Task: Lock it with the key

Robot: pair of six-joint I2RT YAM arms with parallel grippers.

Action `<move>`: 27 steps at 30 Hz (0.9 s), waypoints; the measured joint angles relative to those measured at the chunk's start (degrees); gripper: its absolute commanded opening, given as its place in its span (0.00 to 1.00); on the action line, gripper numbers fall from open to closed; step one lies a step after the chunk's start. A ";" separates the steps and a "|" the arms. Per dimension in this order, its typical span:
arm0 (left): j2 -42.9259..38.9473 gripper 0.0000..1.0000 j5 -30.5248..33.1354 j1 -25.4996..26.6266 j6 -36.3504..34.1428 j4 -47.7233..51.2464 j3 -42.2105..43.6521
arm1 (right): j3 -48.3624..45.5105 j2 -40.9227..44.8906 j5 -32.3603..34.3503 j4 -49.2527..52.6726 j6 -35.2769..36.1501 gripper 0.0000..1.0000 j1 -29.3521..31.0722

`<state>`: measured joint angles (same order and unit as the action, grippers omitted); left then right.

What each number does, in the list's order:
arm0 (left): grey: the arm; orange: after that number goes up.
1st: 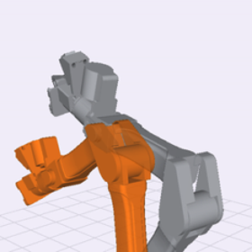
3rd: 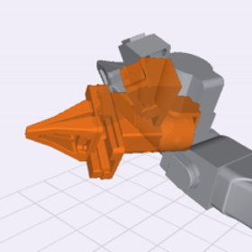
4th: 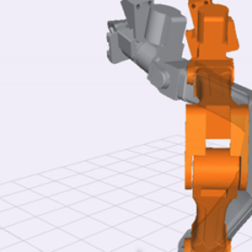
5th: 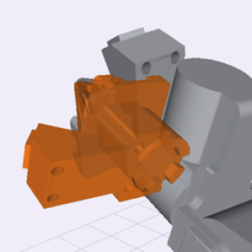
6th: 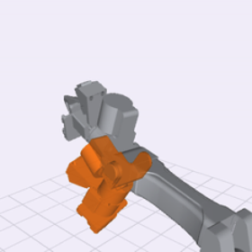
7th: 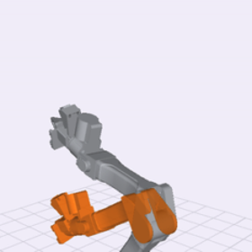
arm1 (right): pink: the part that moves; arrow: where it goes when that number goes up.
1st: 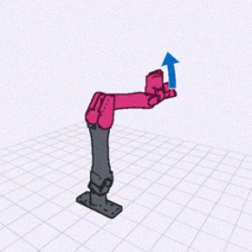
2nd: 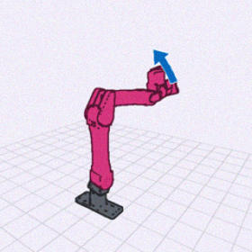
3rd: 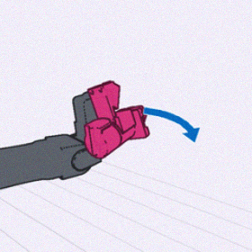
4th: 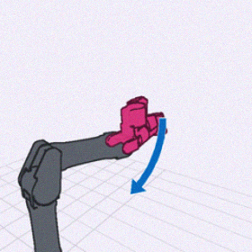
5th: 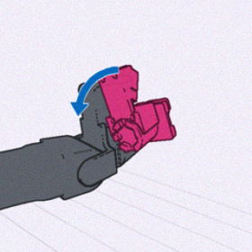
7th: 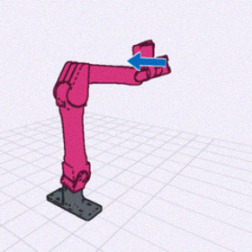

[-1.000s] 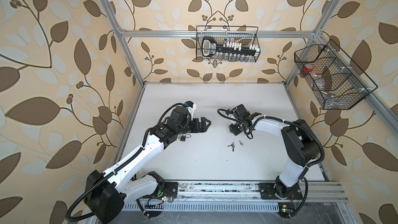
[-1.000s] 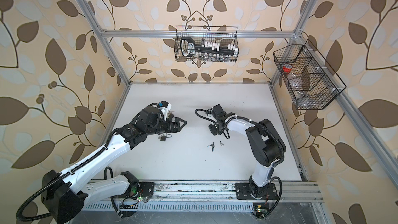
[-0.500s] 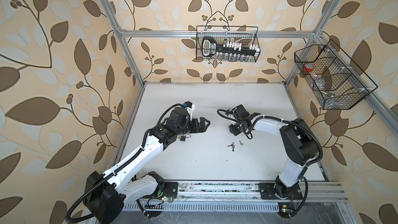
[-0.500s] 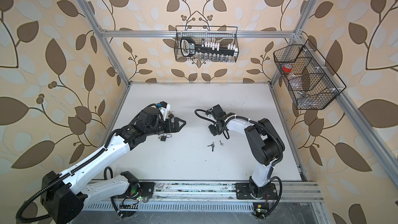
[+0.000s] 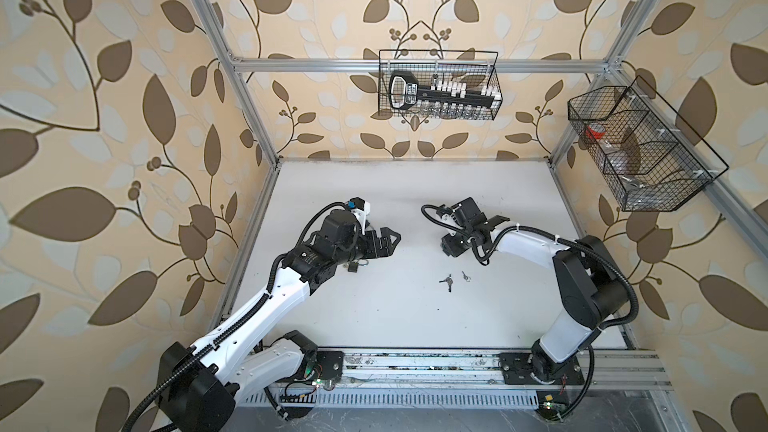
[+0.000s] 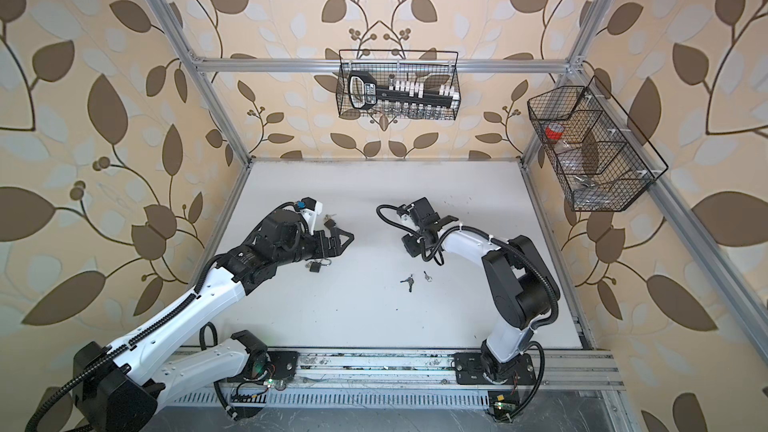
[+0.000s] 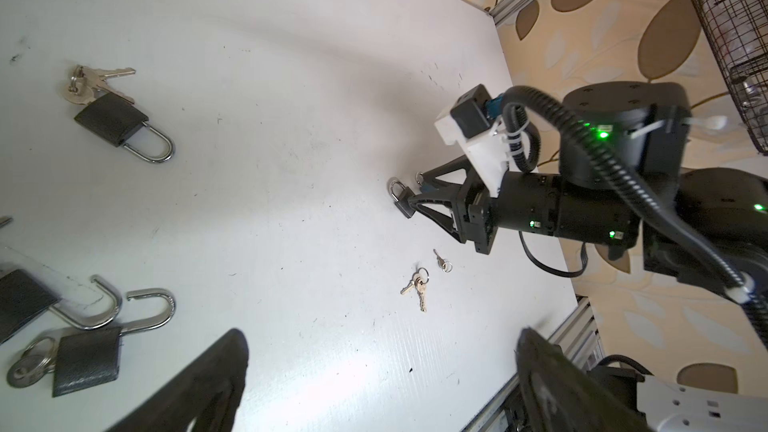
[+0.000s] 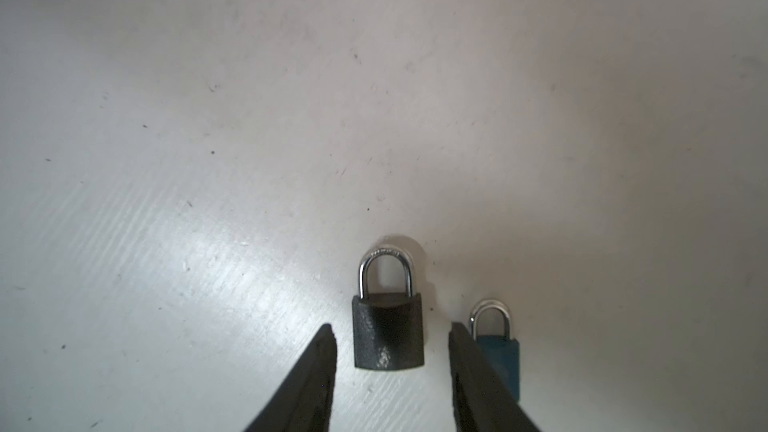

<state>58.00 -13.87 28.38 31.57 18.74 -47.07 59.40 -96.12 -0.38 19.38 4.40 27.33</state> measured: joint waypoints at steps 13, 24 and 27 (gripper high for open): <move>-2.40 0.99 -2.23 -14.69 0.17 3.98 0.00 | -4.92 10.56 -1.81 -12.09 -2.49 0.47 10.95; -3.93 0.99 -11.72 -30.84 1.88 4.33 2.43 | 7.96 -7.93 -4.17 -12.70 -4.85 0.47 19.85; -4.61 0.99 -13.79 -33.77 2.16 4.92 2.45 | 12.90 -11.91 -5.99 -12.07 -3.91 0.47 22.05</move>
<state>53.39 -27.66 -5.39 33.74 23.66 -44.62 72.29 -108.03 -6.37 7.31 0.49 49.39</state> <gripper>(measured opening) 0.989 0.469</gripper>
